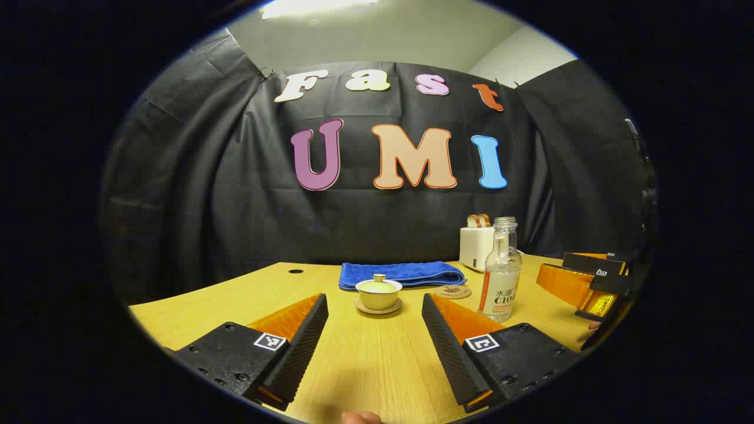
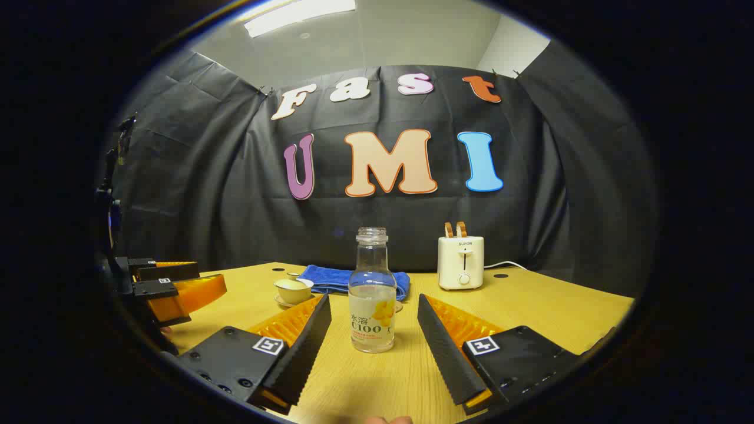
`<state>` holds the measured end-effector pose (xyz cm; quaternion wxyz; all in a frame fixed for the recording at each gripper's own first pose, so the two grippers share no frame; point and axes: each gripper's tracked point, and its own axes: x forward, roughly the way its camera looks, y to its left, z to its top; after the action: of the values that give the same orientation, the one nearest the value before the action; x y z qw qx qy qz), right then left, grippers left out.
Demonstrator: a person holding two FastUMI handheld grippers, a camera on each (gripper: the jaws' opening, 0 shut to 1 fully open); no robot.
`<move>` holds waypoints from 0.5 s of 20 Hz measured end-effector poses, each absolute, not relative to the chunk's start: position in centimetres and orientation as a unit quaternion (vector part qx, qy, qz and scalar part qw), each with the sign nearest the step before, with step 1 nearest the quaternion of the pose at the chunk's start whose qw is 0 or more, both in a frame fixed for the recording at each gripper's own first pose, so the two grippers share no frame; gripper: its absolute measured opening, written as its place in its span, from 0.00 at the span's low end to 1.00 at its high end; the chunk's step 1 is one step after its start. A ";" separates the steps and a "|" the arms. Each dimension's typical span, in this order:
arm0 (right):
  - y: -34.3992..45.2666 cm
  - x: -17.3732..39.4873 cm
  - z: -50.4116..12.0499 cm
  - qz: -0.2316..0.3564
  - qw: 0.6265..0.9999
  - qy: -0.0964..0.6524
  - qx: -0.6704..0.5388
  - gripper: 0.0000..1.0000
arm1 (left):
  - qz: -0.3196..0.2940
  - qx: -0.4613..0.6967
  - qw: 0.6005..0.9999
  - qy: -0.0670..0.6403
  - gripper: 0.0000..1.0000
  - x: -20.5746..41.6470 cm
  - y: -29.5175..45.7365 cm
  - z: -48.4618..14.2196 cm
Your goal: Open the teacup lid with one hand, grasp the water bottle and pour water into the teacup with the other hand; after pouring, place the water bottle on the coaster and then close the teacup lid.
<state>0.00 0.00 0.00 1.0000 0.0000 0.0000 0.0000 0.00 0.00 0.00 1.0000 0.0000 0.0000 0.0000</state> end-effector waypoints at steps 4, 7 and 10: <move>0.1 0.1 -0.3 0.000 1.000 0.006 0.001 0.96 | 0.000 0.000 1.000 0.002 0.94 0.2 0.0 0.0; 0.0 -0.1 0.0 -0.002 1.000 0.003 -0.001 0.95 | 0.001 -0.001 1.000 0.003 0.94 0.1 0.0 -0.1; 0.1 0.1 -0.3 0.000 1.000 0.005 0.000 0.95 | 0.004 -0.001 1.000 0.003 0.94 0.1 -0.1 -0.1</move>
<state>0.08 0.07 -0.31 1.0000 0.0002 0.0051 0.0003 0.08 -0.07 -0.11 1.0000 -0.0006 0.0033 0.0038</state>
